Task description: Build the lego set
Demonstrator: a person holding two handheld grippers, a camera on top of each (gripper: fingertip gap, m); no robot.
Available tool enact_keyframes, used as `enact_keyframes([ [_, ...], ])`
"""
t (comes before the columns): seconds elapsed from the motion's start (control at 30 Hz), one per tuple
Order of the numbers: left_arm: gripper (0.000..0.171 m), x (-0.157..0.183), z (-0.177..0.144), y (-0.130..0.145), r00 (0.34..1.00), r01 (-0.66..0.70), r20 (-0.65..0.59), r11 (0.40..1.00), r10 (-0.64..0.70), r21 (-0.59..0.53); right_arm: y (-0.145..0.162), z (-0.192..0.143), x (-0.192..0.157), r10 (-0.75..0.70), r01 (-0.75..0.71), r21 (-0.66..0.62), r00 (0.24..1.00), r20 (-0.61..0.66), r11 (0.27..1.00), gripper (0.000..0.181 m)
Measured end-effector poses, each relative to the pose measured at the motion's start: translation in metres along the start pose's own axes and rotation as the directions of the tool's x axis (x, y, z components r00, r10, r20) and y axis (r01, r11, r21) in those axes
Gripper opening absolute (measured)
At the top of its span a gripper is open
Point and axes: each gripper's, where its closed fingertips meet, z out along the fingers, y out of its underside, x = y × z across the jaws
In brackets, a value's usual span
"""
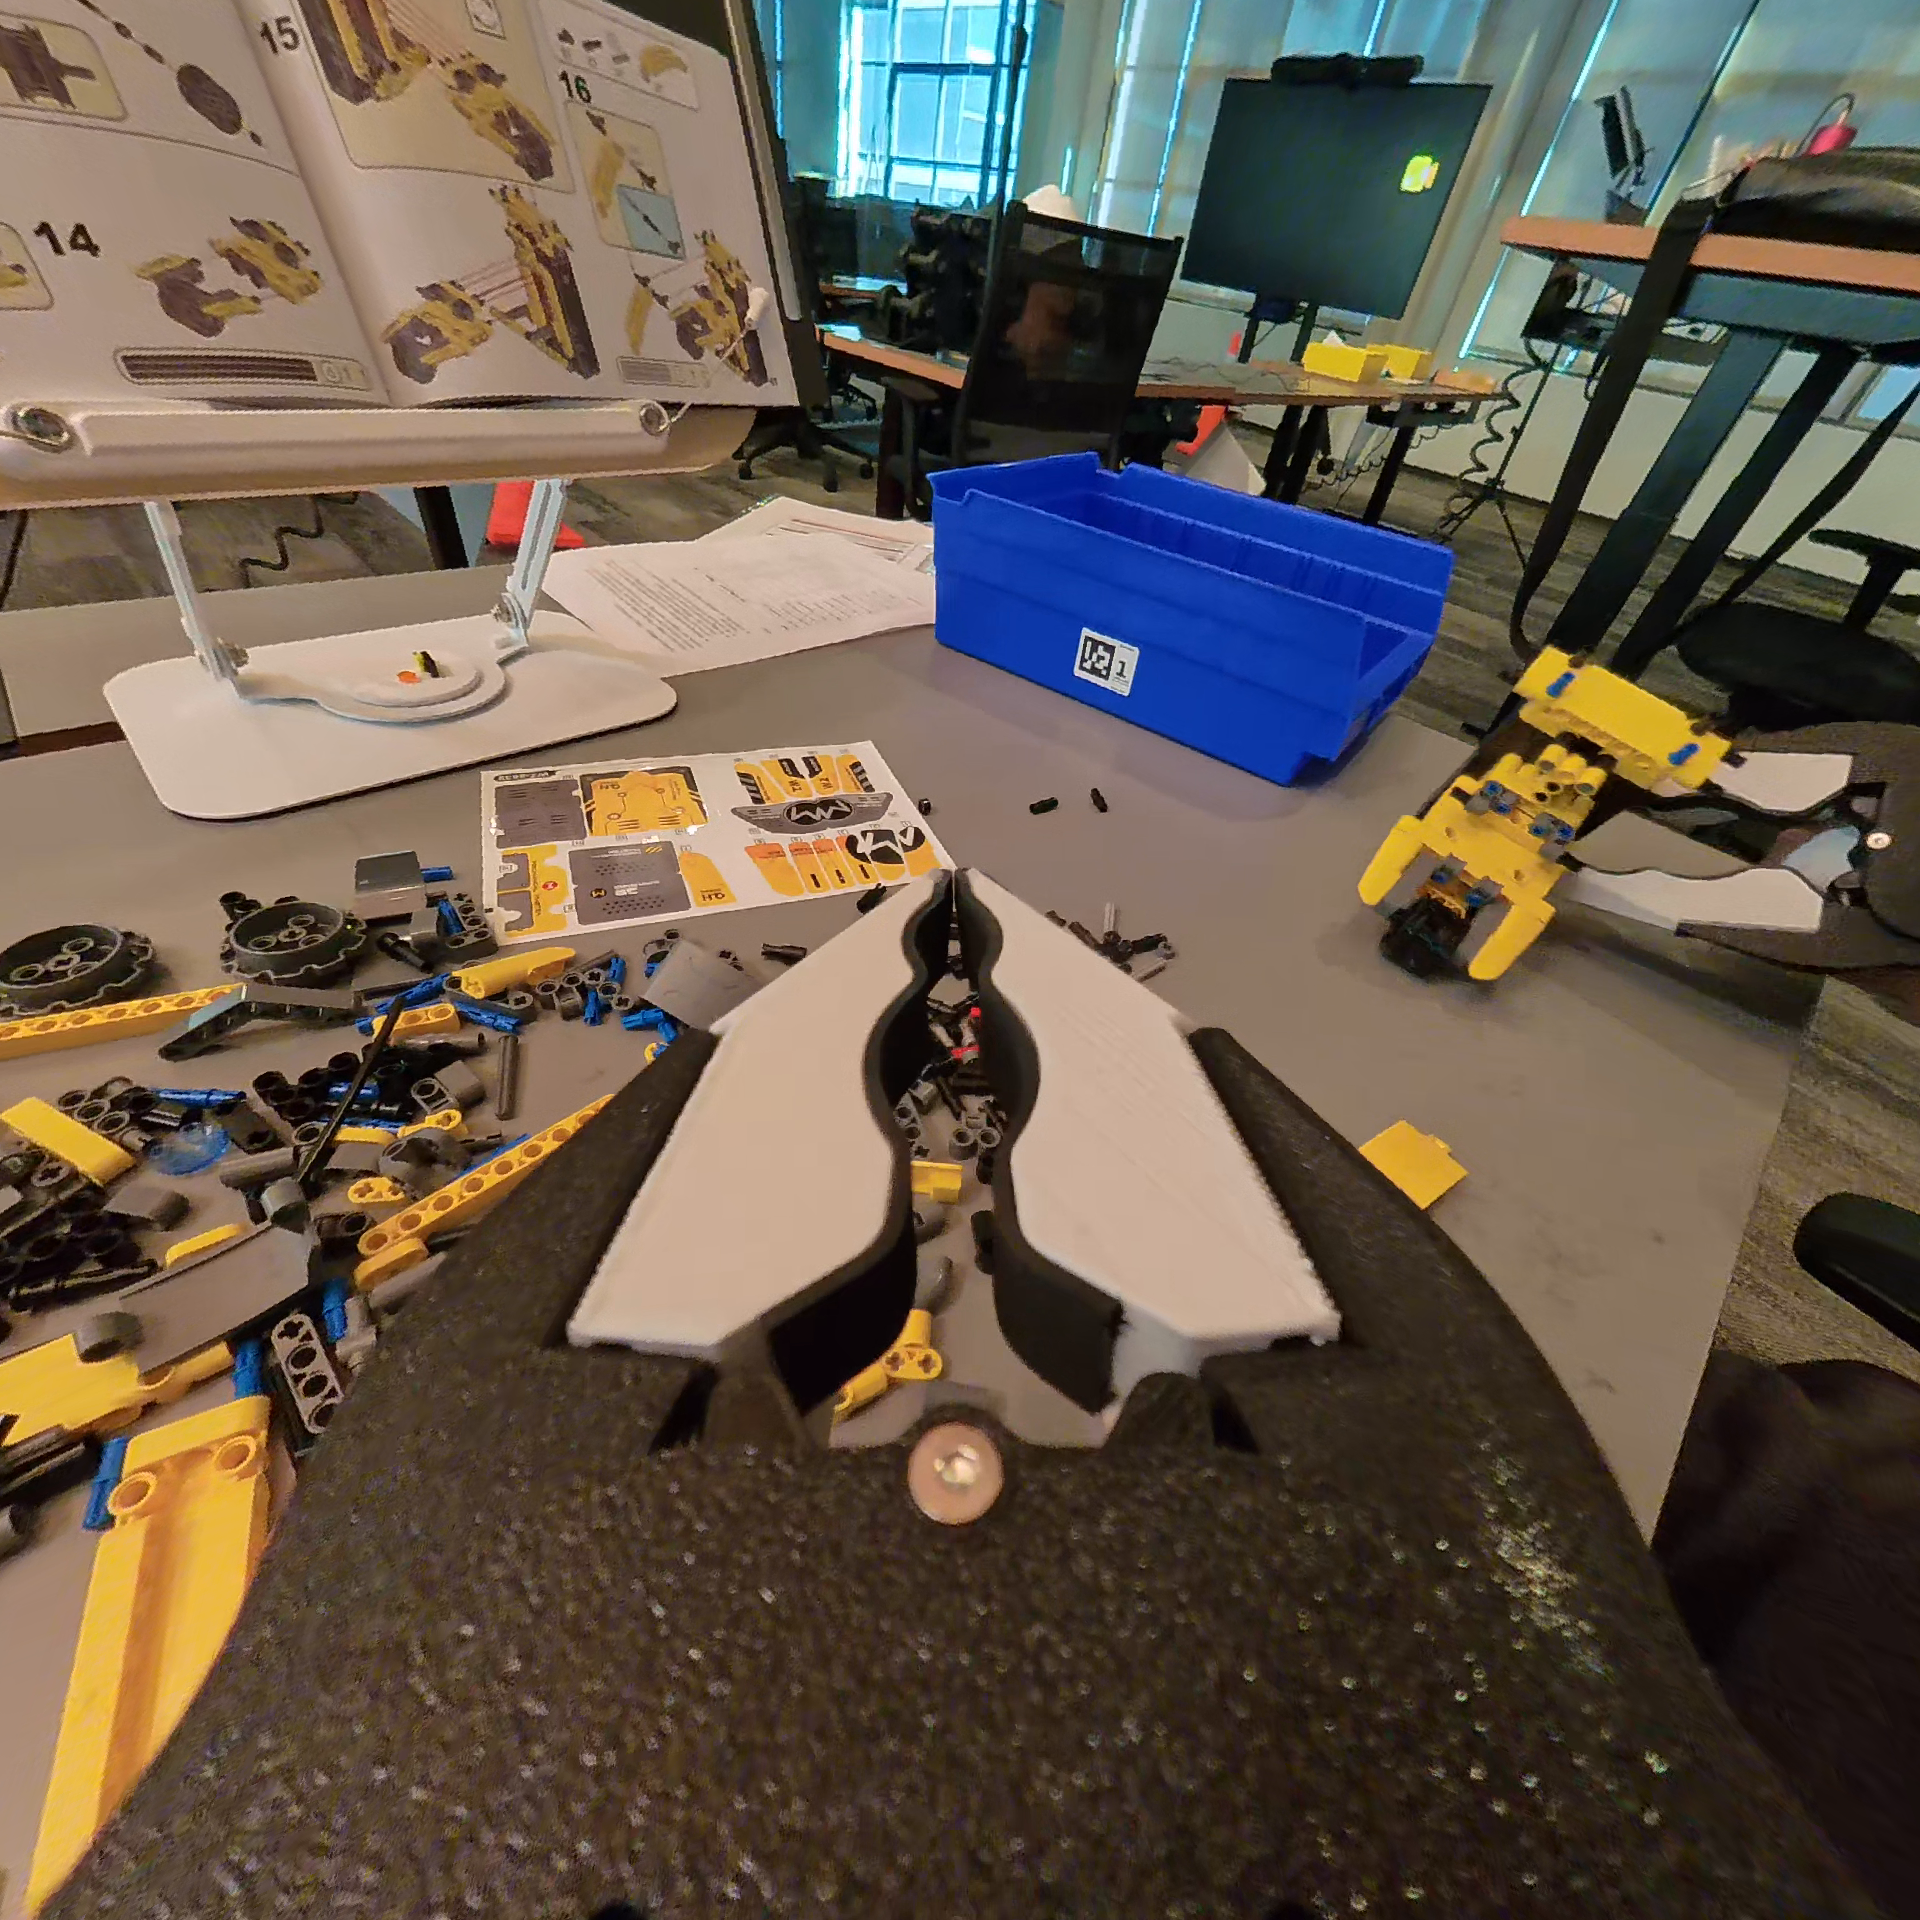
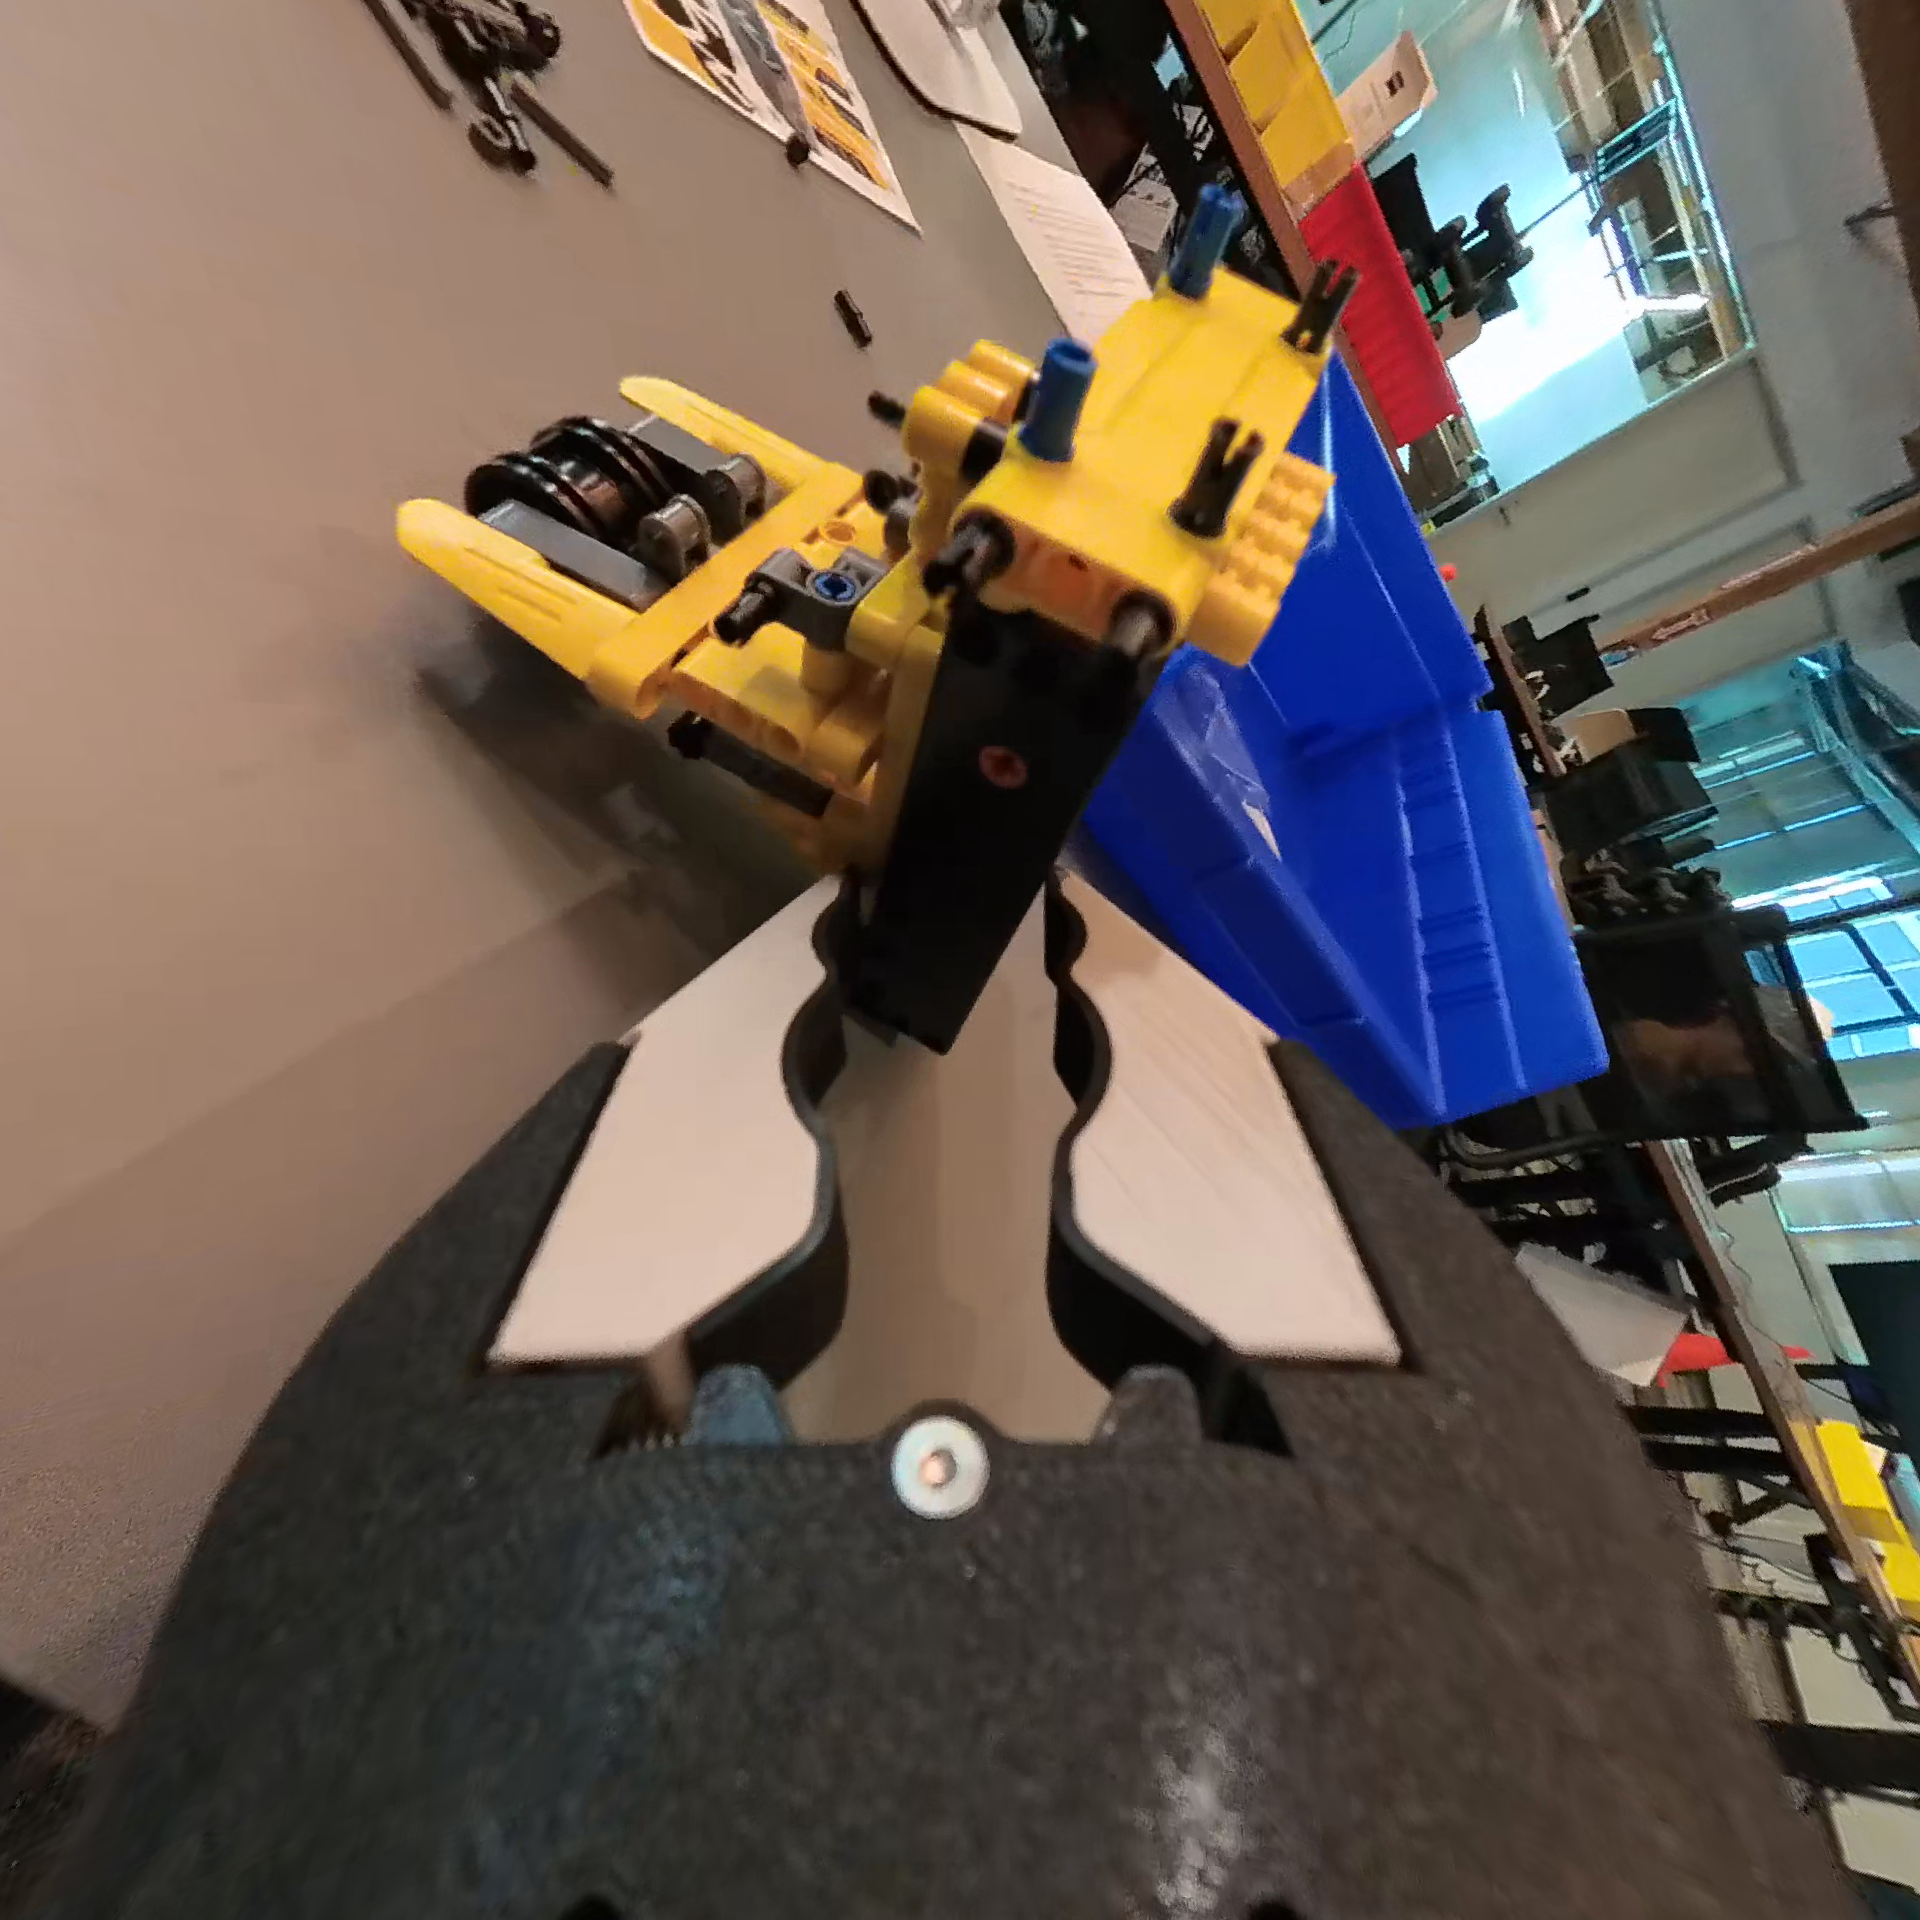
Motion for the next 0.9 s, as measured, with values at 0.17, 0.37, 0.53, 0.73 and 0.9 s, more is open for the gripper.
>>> enact_keyframes([
  [0.17,0.000,-0.006,-0.003,-0.001,1.000,0.014,0.026,1.000,-0.015,0.010,-0.002,0.004,0.001,0.046,-0.046,-0.004,0.999,-0.010,0.999,0.034],
  [0.37,0.000,-0.013,-0.004,-0.003,0.999,0.020,0.037,1.000,-0.021,0.012,0.000,0.000,-0.007,0.114,-0.114,-0.002,0.993,0.042,0.993,0.044],
  [0.53,0.000,-0.042,-0.019,-0.007,0.988,-0.033,0.153,0.999,0.037,-0.028,0.013,-0.010,-0.019,0.236,-0.230,-0.059,0.962,0.136,0.971,0.053],
  [0.73,0.001,-0.070,-0.049,-0.031,0.977,0.053,0.202,0.996,-0.067,0.074,0.021,-0.030,-0.019,0.380,-0.384,-0.017,0.904,0.198,0.923,0.053],
  [0.9,0.000,-0.070,-0.060,-0.053,0.978,0.099,0.167,0.983,-0.125,0.157,0.002,-0.041,-0.006,0.425,-0.448,0.078,0.881,0.206,0.891,0.053],
])
